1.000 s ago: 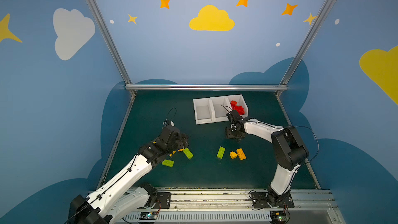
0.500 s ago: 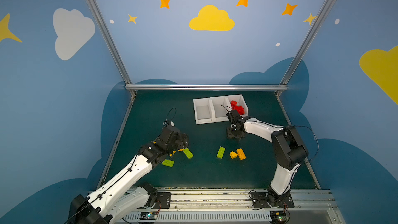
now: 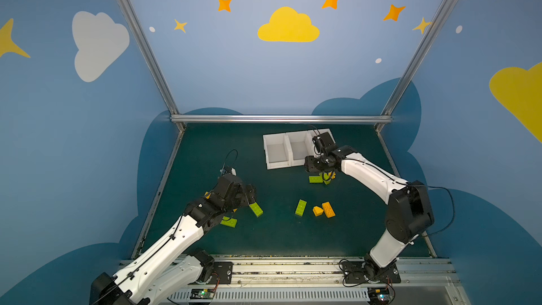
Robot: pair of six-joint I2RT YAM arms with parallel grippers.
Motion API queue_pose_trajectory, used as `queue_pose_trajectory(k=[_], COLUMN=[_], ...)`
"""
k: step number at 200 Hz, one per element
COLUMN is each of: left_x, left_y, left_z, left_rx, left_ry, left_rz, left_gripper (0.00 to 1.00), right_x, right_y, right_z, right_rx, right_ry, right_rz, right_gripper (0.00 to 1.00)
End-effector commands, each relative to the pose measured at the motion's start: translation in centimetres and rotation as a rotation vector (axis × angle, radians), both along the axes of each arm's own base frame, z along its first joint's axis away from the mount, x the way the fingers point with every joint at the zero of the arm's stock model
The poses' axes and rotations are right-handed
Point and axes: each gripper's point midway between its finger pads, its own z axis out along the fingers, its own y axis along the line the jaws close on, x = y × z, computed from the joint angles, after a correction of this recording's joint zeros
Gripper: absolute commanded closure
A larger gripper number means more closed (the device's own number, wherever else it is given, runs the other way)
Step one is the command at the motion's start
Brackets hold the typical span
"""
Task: Sort the legos into containers by color
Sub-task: Pick up the lego from the center of the table, then place the lego in the container.
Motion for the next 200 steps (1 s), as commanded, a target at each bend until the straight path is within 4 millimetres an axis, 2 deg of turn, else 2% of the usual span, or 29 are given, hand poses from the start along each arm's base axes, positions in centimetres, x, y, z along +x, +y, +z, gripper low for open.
queue_pose_trajectory(k=[1, 42, 73, 107, 149, 173, 200], left_x=[-1.0, -2.0, -2.5, -2.6, -2.5, -2.4, -2.4], left_y=[0.5, 0.8, 0.9, 1.1, 1.1, 0.8, -0.6], left_z=[-0.6, -1.5, -2.3, -2.4, -2.2, -2.5, -2.3], left_rx=[0.015, 0.008, 0.007, 0.037, 0.054, 0.054, 0.066], left_ry=[0.032, 0.055, 0.082, 0.089, 0.089, 0.094, 0.105], left_rz=[-0.007, -0.006, -0.005, -0.012, -0.020, -0.022, -0.075], left_gripper=[0.09, 0.09, 0.09, 0.09, 0.10, 0.10, 0.09], right_x=[1.2, 5.4, 8.7, 11.3, 12.6, 12.7, 12.6], right_y=[1.3, 3.1, 3.9, 4.1, 4.1, 3.8, 3.3], right_z=[1.2, 2.3, 1.2, -0.6, -0.7, -0.7, 0.1], right_rx=[0.040, 0.111, 0.120, 0.124, 0.136, 0.135, 0.138], right_ry=[0.005, -0.011, -0.001, 0.014, 0.005, 0.005, -0.003], right_rz=[0.054, 0.084, 0.094, 0.078, 0.072, 0.069, 0.062], right_gripper=[0.49, 0.49, 0.49, 0.47, 0.44, 0.36, 0.27])
